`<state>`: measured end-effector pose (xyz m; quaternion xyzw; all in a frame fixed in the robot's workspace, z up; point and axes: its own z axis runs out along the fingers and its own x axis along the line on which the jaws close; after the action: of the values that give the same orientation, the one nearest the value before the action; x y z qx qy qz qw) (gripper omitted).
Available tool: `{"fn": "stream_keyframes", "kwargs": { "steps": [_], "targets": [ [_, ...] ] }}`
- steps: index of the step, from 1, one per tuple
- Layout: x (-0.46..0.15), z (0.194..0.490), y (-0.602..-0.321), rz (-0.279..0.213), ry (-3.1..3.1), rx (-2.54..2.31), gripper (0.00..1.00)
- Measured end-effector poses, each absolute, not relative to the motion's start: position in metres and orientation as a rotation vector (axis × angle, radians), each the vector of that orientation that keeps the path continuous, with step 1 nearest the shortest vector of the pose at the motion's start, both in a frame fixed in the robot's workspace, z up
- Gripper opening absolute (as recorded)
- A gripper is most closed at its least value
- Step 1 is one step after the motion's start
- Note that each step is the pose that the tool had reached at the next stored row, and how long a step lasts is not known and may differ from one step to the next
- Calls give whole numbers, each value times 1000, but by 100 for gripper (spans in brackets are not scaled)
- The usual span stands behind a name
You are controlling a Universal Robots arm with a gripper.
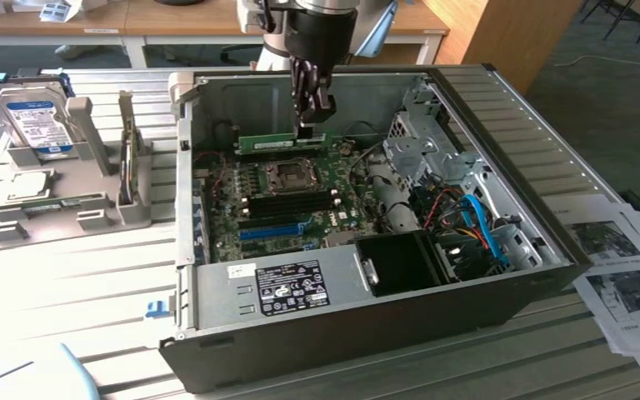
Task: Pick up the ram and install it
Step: 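Insert the ram into the slot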
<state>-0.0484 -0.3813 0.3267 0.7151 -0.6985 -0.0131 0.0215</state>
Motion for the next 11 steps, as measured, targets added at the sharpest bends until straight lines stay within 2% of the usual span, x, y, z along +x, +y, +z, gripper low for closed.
{"fn": "stream_keyframes", "kwargs": {
  "steps": [11],
  "targets": [
    [-48, 317, -381, -41, -2165, 2217, 11]
  ]
}}
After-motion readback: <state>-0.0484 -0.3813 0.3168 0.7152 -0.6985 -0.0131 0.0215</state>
